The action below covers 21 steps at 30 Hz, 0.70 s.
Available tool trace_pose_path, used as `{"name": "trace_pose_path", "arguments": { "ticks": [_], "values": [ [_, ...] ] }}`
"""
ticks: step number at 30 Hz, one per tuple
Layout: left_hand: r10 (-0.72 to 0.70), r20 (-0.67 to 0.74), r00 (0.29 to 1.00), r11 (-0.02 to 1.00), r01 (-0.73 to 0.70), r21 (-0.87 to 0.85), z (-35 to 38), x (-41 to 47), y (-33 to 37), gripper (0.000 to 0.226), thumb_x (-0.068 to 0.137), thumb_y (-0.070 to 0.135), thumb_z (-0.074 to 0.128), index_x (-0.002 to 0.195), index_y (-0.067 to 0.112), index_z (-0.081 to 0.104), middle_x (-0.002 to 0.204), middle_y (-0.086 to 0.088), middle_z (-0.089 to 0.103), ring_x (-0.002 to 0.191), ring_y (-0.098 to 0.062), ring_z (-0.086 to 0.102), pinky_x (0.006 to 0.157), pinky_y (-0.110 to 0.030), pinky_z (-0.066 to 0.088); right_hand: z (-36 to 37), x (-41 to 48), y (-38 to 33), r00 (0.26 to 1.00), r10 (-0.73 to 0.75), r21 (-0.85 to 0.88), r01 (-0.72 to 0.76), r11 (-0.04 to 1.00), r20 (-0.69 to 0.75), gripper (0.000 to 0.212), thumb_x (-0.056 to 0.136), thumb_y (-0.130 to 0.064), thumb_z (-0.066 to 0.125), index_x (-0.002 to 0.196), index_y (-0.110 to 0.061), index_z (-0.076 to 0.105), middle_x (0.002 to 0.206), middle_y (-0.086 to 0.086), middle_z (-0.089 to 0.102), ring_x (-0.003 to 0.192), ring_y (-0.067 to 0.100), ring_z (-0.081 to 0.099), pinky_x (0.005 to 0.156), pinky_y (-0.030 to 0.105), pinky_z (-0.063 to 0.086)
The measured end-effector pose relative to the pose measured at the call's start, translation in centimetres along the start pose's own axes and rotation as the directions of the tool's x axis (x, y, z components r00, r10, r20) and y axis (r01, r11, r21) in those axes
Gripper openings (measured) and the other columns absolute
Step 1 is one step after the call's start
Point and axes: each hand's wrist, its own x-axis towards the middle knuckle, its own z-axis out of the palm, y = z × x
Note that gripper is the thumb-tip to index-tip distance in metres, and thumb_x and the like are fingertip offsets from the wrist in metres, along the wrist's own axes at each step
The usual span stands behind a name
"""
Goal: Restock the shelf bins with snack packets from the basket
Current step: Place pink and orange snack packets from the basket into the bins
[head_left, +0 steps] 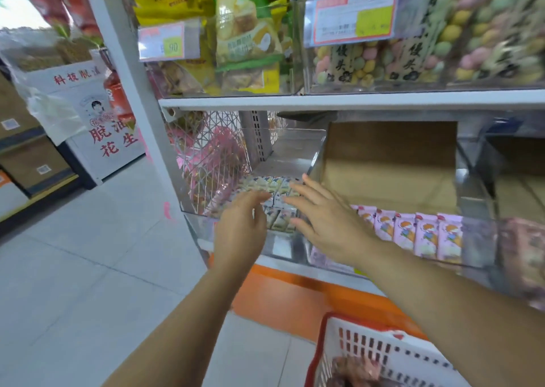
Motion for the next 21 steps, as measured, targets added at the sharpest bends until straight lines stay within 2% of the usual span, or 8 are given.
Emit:
{"name": "trace_pose_path", "arguments": {
  "ticks": [2,4,6,9,11,14,16,21],
  "values": [
    [-0.010,-0.043,0.999,0.992,0.005,-0.123,0.1,-4.0,1.0,0.027,0.090,0.009,0.048,0.108,0.018,0.066,0.108,0.006,0.066,0.100,-0.014,0.060,0.083,-0.030,0.047,-0.3,-2.3,-1.4,0.993,-0.054,0.066,0.061,0.996,-0.107,0.039,0.091,-0.031,0.045,0.119,-0.012,0.064,0.129,0.008,0.059,0.128,0.022,0.045,0.109,0.035,0.033],
    [-0.059,-0.027,0.998,0.983,0.053,-0.175,1.0,-7.5,1.4,0.029,0.084,0.016,0.045,0.104,0.020,0.066,0.100,0.012,0.064,0.095,-0.013,0.061,0.080,-0.030,0.048,-0.7,-6.1,-2.7,0.993,-0.032,0.180,0.053,0.982,-0.117,0.029,0.089,-0.023,0.051,0.110,-0.010,0.068,0.111,0.006,0.067,0.107,0.016,0.054,0.093,0.027,0.040],
    [-0.064,0.065,0.996,0.984,0.074,-0.163,2.3,-10.8,1.1,0.031,0.082,0.018,0.044,0.103,0.021,0.067,0.098,0.014,0.064,0.093,-0.012,0.062,0.079,-0.028,0.048,-1.0,-10.1,-3.0,0.999,0.046,0.237,-0.040,0.971,-0.020,0.028,0.091,-0.025,0.050,0.110,-0.012,0.067,0.108,0.002,0.069,0.099,0.016,0.060,0.086,0.027,0.044],
    [-0.052,0.275,0.960,0.992,0.082,-0.098,4.5,-14.7,-0.4,0.027,0.087,0.010,0.051,0.105,0.021,0.069,0.103,0.011,0.066,0.094,-0.011,0.063,0.080,-0.023,0.046,-0.1,-15.8,-1.3,0.970,0.172,0.213,-0.207,0.955,0.173,0.025,0.097,-0.028,0.050,0.115,-0.018,0.065,0.113,-0.005,0.067,0.102,0.011,0.061,0.086,0.023,0.046],
    [-0.087,0.414,0.906,0.991,0.122,-0.057,6.0,-17.0,-1.5,0.028,0.092,0.008,0.051,0.111,0.021,0.066,0.113,0.010,0.064,0.099,-0.009,0.060,0.084,-0.023,0.045,1.0,-19.3,0.5,0.917,0.281,0.202,-0.343,0.917,0.285,0.024,0.097,-0.027,0.052,0.116,-0.020,0.064,0.114,-0.005,0.066,0.102,0.010,0.061,0.084,0.019,0.044],
    [-0.133,0.522,0.843,0.990,0.135,0.034,8.4,-19.8,-3.3,0.030,0.093,0.012,0.051,0.120,0.021,0.060,0.124,0.005,0.056,0.110,-0.015,0.056,0.090,-0.029,0.045,2.8,-24.2,3.2,0.779,0.431,0.154,-0.546,0.823,0.456,0.022,0.098,-0.025,0.052,0.116,-0.019,0.062,0.110,-0.002,0.065,0.101,0.014,0.061,0.087,0.027,0.047],
    [-0.146,0.543,0.827,0.989,0.128,0.072,9.9,-21.5,-4.0,0.036,0.092,0.012,0.051,0.127,0.018,0.055,0.132,0.003,0.049,0.120,-0.018,0.049,0.096,-0.029,0.042,3.9,-26.9,4.9,0.697,0.486,0.111,-0.624,0.773,0.528,0.019,0.097,-0.023,0.052,0.113,-0.020,0.062,0.104,-0.005,0.063,0.101,0.015,0.061,0.088,0.029,0.048],
    [-0.199,0.496,0.845,0.977,0.209,0.035,12.6,-23.7,-4.2,0.047,0.094,0.006,0.047,0.140,0.015,0.042,0.142,0.001,0.045,0.127,-0.018,0.046,0.098,-0.020,0.031,6.9,-30.4,7.5,0.614,0.512,0.044,-0.665,0.746,0.601,0.025,0.098,-0.024,0.051,0.121,-0.022,0.060,0.119,-0.001,0.064,0.103,0.012,0.061,0.093,0.026,0.048]
  ]
}}
